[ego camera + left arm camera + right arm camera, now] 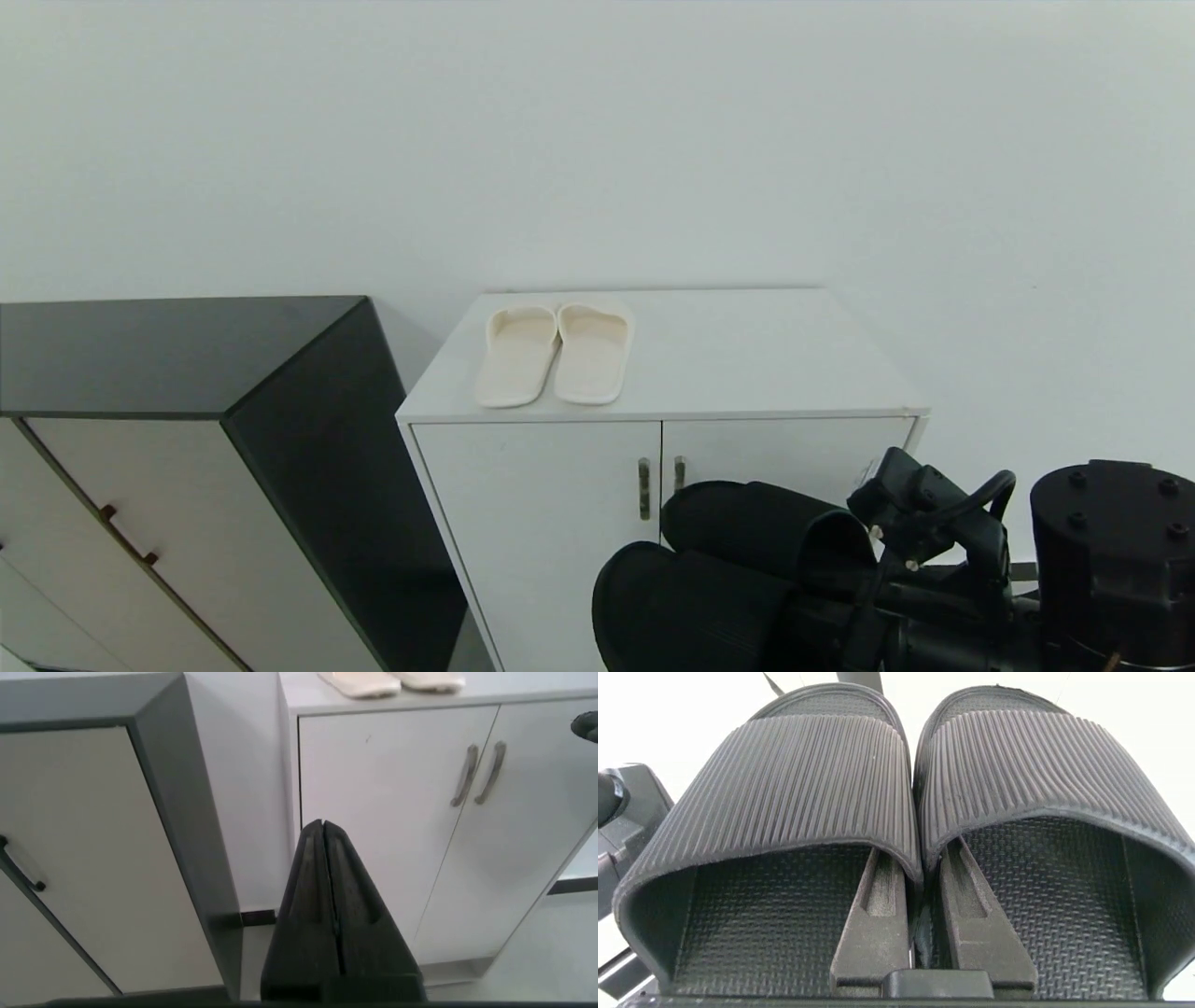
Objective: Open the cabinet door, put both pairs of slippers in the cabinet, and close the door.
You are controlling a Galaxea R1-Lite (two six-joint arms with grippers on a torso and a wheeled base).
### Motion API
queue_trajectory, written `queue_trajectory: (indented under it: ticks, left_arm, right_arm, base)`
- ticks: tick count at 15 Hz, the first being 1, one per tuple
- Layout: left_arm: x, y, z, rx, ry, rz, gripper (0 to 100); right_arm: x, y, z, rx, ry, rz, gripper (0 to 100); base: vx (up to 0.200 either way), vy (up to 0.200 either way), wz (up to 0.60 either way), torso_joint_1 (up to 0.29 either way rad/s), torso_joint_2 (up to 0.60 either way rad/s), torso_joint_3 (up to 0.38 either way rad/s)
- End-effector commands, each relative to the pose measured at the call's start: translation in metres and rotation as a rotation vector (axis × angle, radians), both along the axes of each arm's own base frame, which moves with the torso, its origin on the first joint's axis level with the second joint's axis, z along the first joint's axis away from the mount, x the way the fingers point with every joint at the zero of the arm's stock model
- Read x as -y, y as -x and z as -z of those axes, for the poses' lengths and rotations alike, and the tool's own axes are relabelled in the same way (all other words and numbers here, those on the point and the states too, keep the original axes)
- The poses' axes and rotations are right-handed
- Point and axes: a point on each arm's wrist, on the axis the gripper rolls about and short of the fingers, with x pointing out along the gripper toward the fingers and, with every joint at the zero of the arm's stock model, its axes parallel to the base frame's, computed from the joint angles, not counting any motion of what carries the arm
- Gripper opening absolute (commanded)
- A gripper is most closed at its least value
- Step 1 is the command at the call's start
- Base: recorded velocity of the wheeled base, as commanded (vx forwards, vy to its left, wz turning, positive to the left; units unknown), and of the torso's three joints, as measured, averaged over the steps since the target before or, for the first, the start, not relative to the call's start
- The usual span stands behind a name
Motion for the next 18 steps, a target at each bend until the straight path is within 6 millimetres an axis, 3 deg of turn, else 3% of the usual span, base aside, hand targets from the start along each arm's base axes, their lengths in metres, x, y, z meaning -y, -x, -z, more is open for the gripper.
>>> queue_trajectory:
  ticks: [1, 2, 18]
  left_arm:
    - [0.0000, -0.0001, 0.0000, -0.001, 0.000, 0.001, 0]
    - [0.0000, -0.0001, 0.0000, -0.001, 0.000, 0.001, 100]
    - [0.0000, -0.0006, -0.0002, -0.007, 0.000, 0.003, 100]
  right_arm:
    - [0.0003, 0.0014, 0.0015, -0.004, 0.004, -0.005, 0]
    - [0.0003, 0.0019, 0.0019, -0.004, 0.006, -0.007, 0]
    - [-0.0026, 0.0053, 0.0017, 0.008, -0.013, -0.029, 0]
  base:
    - [0.000, 0.000, 0.00, -0.237, 0.55, 0.320]
    - [0.000, 0.000, 0.00, -0.222, 0.55, 0.310]
    - [0.000, 0.000, 0.00, -0.176, 0.50, 0.319]
